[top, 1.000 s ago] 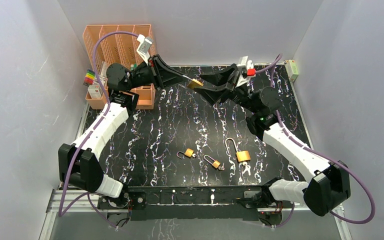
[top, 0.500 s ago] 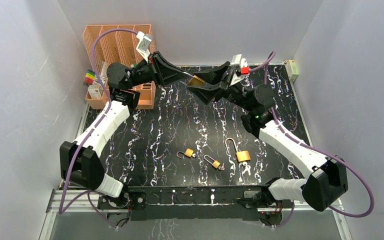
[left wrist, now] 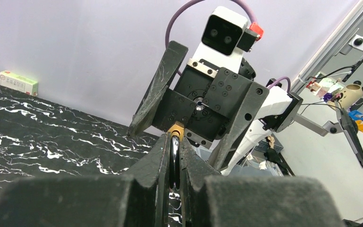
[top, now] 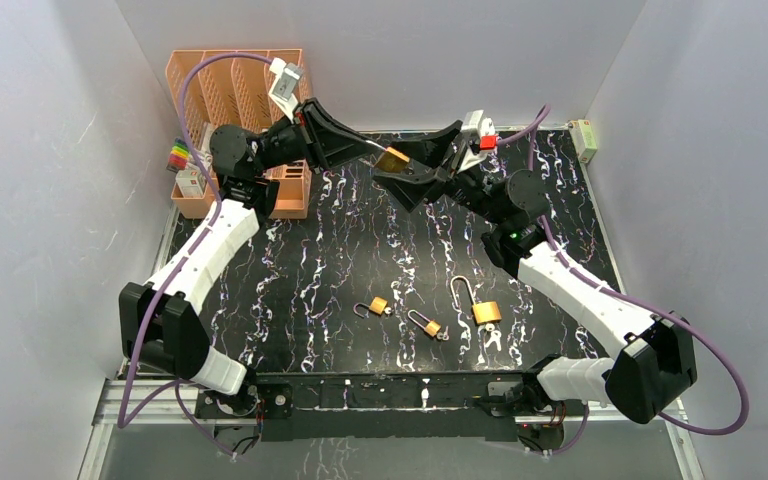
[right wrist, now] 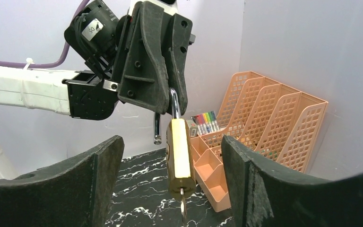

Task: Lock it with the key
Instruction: Lock the lock.

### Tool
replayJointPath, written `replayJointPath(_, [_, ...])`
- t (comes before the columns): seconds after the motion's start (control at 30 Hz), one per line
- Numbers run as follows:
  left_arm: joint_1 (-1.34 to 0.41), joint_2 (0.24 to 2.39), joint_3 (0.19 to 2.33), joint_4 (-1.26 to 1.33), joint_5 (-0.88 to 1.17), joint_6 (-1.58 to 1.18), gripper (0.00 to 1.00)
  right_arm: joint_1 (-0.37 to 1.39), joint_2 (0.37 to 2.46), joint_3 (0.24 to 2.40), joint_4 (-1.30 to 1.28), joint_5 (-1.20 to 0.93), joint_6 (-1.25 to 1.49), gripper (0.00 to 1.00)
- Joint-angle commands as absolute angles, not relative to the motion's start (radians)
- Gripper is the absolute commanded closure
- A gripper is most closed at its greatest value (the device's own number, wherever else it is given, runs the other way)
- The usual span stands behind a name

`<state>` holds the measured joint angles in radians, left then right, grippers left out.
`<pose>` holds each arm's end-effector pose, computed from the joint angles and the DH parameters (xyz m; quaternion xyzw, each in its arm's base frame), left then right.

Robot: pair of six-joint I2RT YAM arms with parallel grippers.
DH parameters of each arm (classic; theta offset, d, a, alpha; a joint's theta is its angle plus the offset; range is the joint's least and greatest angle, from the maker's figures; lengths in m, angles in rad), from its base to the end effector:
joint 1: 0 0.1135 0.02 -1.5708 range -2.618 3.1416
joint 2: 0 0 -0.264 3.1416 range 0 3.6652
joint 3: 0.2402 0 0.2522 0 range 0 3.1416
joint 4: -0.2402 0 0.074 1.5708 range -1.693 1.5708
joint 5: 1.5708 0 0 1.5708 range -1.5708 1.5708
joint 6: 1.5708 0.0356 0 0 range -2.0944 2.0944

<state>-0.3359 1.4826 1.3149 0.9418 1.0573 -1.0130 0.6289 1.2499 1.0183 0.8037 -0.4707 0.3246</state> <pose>0.2859 -0.1327 0.4587 0.3273 0.4703 -0.6498 0.4994 0.2152 0.1765 0.4234 -0.2729 0.4292 0.4910 0.7073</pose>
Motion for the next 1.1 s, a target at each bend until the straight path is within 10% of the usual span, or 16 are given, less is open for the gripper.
replayJointPath(0.0, [-0.340, 1.437, 1.377, 1.054, 1.042, -1.038, 1.00, 0.633, 1.223, 1.035, 0.830, -0.477, 0.321, 0.22])
replayJointPath(0.2, [-0.340, 1.439, 1.373, 1.078, 1.046, -1.055, 1.00, 0.633, 1.248, 1.058, 0.852, -0.509, 0.357, 0.44])
replayJointPath(0.43, [-0.339, 1.425, 1.334, 1.091, 1.074, -1.053, 1.00, 0.632, 1.260, 1.097, 0.880, -0.531, 0.426, 1.00])
replayJointPath(0.53, [-0.332, 1.407, 1.313, 1.084, 1.109, -1.051, 0.96, 0.624, 1.244, 1.141, 0.788, -0.567, 0.442, 1.00])
replayJointPath(0.57, [-0.321, 1.400, 1.307, 1.075, 1.120, -1.056, 0.81, 0.614, 1.238, 1.165, 0.739, -0.589, 0.446, 1.00])
replayJointPath(0.63, [-0.290, 1.377, 1.288, 1.061, 1.133, -1.065, 0.12, 0.580, 1.224, 1.203, 0.660, -0.660, 0.459, 1.00])
replayJointPath(0.67, [-0.268, 1.362, 1.277, 1.056, 1.134, -1.070, 0.03, 0.559, 1.216, 1.215, 0.635, -0.704, 0.469, 1.00])
replayJointPath(1.07, [-0.214, 1.344, 1.261, 1.092, 1.207, -1.148, 0.31, 0.460, 1.356, 1.348, 0.663, -1.128, 0.722, 1.00])
